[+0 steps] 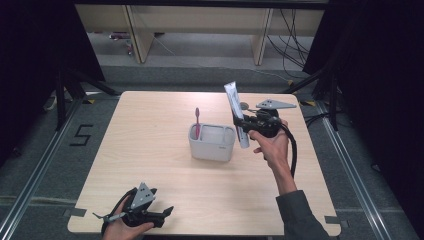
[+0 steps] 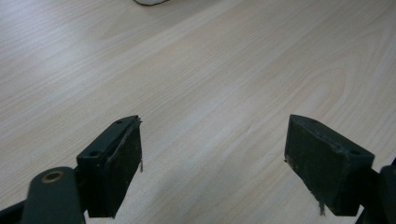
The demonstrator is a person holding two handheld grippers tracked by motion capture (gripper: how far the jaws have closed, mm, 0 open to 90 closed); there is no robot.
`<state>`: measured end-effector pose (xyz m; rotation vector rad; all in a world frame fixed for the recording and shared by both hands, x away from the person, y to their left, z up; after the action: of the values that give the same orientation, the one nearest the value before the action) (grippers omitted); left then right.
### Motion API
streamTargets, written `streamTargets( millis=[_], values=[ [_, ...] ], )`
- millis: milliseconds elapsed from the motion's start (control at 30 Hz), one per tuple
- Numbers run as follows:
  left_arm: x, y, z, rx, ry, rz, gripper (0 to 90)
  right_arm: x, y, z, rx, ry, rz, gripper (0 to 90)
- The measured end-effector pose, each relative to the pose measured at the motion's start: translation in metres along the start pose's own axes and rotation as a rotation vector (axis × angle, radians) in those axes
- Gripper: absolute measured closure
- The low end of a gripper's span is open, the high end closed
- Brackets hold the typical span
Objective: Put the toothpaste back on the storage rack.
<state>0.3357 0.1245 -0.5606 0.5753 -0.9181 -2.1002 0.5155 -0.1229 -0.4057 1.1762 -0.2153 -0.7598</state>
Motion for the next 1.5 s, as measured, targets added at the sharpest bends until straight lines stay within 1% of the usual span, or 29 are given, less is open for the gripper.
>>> streamTargets(
  millis=[33, 67, 100, 133, 167, 233, 300, 333, 400, 433, 467, 500, 600, 667, 700, 833, 900, 1000, 1067, 1133, 1167, 1233, 1267, 1300, 1333, 1400, 1433, 1467, 1500],
  values=[
    [0.0, 0.0, -0.001, 0.006, -0.004, 0.001, 18.5, -0.002, 0.001, -0.002, 0.004, 0.001, -0.022, 72.4],
    [0.001, 0.001, -0.001, 0.012, -0.005, 0.009, 18.5, -0.003, 0.002, -0.005, 0.01, 0.001, -0.027, 72.3],
    [0.001, 0.001, -0.001, 0.008, -0.006, 0.002, 18.5, -0.003, 0.004, -0.008, 0.017, 0.014, -0.013, 72.4],
    [0.0, 0.0, -0.001, 0.004, 0.0, -0.006, 18.5, -0.004, 0.006, -0.01, 0.023, 0.009, -0.016, 72.3],
    [-0.001, 0.0, -0.001, 0.003, 0.005, -0.006, 18.5, -0.005, 0.007, -0.013, 0.033, 0.018, -0.005, 72.3],
    [-0.001, -0.001, 0.001, -0.008, 0.006, -0.016, 18.5, -0.007, 0.011, -0.018, 0.046, 0.018, -0.019, 72.4],
    [-0.001, -0.001, 0.001, -0.008, 0.005, -0.016, 18.5, -0.008, 0.013, -0.023, 0.055, 0.024, -0.009, 72.3],
    [-0.001, -0.001, 0.001, -0.008, 0.005, -0.016, 18.5, -0.011, 0.014, -0.025, 0.057, 0.026, -0.02, 72.3],
    [0.002, 0.001, 0.0, 0.007, -0.004, 0.011, 18.5, -0.011, 0.017, -0.031, 0.075, 0.029, 0.001, 72.3],
    [0.002, 0.001, 0.0, 0.006, -0.004, 0.009, 18.5, -0.014, 0.017, -0.032, 0.067, 0.035, -0.025, 72.4],
    [0.002, 0.001, 0.0, 0.006, -0.004, 0.009, 18.5, -0.014, 0.019, -0.035, 0.08, 0.045, -0.012, 72.4],
    [0.002, 0.001, 0.0, 0.006, -0.006, 0.012, 18.5, -0.016, 0.018, -0.037, 0.076, 0.043, -0.023, 72.3],
    [0.002, 0.001, 0.001, 0.009, -0.007, 0.008, 18.5, -0.015, 0.019, -0.046, 0.081, 0.036, -0.009, 72.4],
    [0.002, 0.001, 0.001, 0.008, -0.007, 0.01, 18.5, -0.018, 0.018, -0.05, 0.084, 0.042, -0.035, 72.3],
    [0.002, 0.001, 0.001, 0.007, -0.008, 0.01, 18.5, -0.017, 0.02, -0.053, 0.091, 0.044, -0.018, 72.4],
    [0.004, 0.001, 0.0, 0.016, -0.013, 0.011, 18.5, -0.018, 0.021, -0.06, 0.1, 0.045, -0.034, 72.3],
    [0.004, 0.002, 0.0, 0.017, -0.014, 0.01, 18.5, -0.016, 0.021, -0.062, 0.1, 0.04, -0.013, 72.3],
    [0.004, 0.001, 0.0, 0.016, -0.015, 0.01, 18.5, -0.018, 0.021, -0.068, 0.107, 0.047, -0.044, 72.3],
    [0.004, 0.001, 0.0, 0.017, -0.016, 0.007, 18.5, -0.017, 0.018, -0.072, 0.097, 0.042, -0.053, 72.3],
    [0.004, 0.001, 0.0, 0.017, -0.016, 0.006, 18.5, -0.014, 0.017, -0.075, 0.092, 0.034, -0.033, 72.3],
    [0.004, 0.001, 0.0, 0.016, -0.016, 0.006, 18.5, -0.015, 0.016, -0.076, 0.092, 0.038, -0.053, 72.3],
    [0.004, 0.001, 0.0, 0.015, -0.017, 0.003, 18.5, -0.014, 0.015, -0.079, 0.094, 0.034, -0.035, 72.2],
    [0.004, 0.001, 0.0, 0.016, -0.016, 0.005, 18.5, -0.015, 0.013, -0.08, 0.083, 0.029, -0.06, 72.3],
    [0.004, 0.001, 0.0, 0.016, -0.017, 0.004, 18.5, -0.014, 0.014, -0.081, 0.088, 0.03, -0.033, 72.2],
    [0.004, 0.001, 0.0, 0.015, -0.017, 0.002, 18.5, -0.015, 0.013, -0.082, 0.085, 0.027, -0.053, 72.2],
    [0.005, 0.001, 0.0, 0.013, -0.018, 0.002, 18.5, -0.015, 0.011, -0.083, 0.081, 0.028, -0.059, 72.2],
    [0.005, 0.001, 0.0, 0.011, -0.02, 0.004, 18.5, -0.014, 0.011, -0.084, 0.084, 0.027, -0.033, 72.2],
    [0.006, 0.0, 0.0, 0.007, -0.026, 0.0, 18.5, -0.014, 0.009, -0.085, 0.079, 0.025, -0.047, 72.2],
    [0.006, 0.0, 0.0, 0.005, -0.026, -0.001, 18.5, -0.013, 0.008, -0.086, 0.08, 0.015, -0.046, 72.2]
  ],
)
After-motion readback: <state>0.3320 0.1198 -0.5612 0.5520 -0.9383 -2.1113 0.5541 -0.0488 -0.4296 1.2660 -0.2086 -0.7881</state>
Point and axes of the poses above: each handheld gripper's, and its own axes: z roughly backward along the jaws, y roughly out of its top, x roughly to its right, the point moved 10 cm from there along -z, roughly forward along the jaws, and after that the axes turned 8 degrees about y, right-handed, at the moved point
